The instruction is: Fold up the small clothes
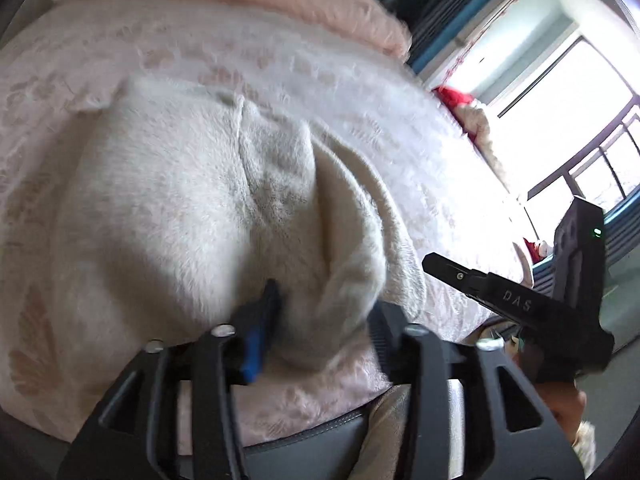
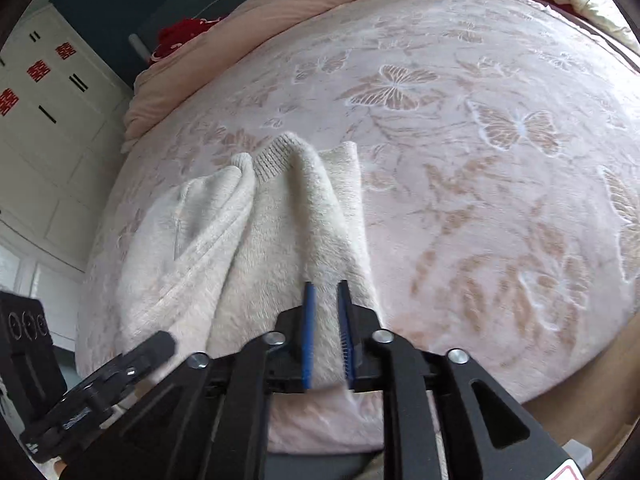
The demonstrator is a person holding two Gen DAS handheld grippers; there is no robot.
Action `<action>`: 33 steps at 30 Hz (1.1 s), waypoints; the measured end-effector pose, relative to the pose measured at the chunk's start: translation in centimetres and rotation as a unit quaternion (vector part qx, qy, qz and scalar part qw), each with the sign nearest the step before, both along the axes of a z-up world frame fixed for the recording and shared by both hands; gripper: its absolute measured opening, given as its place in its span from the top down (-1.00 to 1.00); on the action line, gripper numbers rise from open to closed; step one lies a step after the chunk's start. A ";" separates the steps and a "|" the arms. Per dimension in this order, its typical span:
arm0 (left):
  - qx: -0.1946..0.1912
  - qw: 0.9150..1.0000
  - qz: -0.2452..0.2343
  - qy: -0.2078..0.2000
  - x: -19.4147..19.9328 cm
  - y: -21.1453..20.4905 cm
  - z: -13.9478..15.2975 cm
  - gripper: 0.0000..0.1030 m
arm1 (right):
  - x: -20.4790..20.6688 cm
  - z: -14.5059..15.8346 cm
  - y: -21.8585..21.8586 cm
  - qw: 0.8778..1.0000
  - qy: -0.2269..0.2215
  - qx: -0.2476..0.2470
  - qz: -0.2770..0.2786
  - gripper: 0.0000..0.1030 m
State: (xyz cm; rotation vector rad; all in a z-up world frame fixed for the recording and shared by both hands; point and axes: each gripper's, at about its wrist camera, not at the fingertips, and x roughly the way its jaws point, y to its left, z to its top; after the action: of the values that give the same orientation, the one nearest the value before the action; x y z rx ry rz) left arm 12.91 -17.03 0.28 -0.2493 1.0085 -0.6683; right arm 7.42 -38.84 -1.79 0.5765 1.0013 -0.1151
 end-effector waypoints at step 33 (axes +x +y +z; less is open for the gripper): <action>0.166 0.985 0.044 -0.012 -0.1 4.0 -5.2 -0.60 | 0.4 1.1 -0.3 0.998 -0.052 0.023 -0.027 0.32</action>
State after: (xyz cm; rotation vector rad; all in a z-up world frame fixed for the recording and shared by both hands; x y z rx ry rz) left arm 12.86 -12.99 -4.95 0.0062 1.0615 -0.4143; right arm 7.81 -39.17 -0.64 0.6465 0.8885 -0.1087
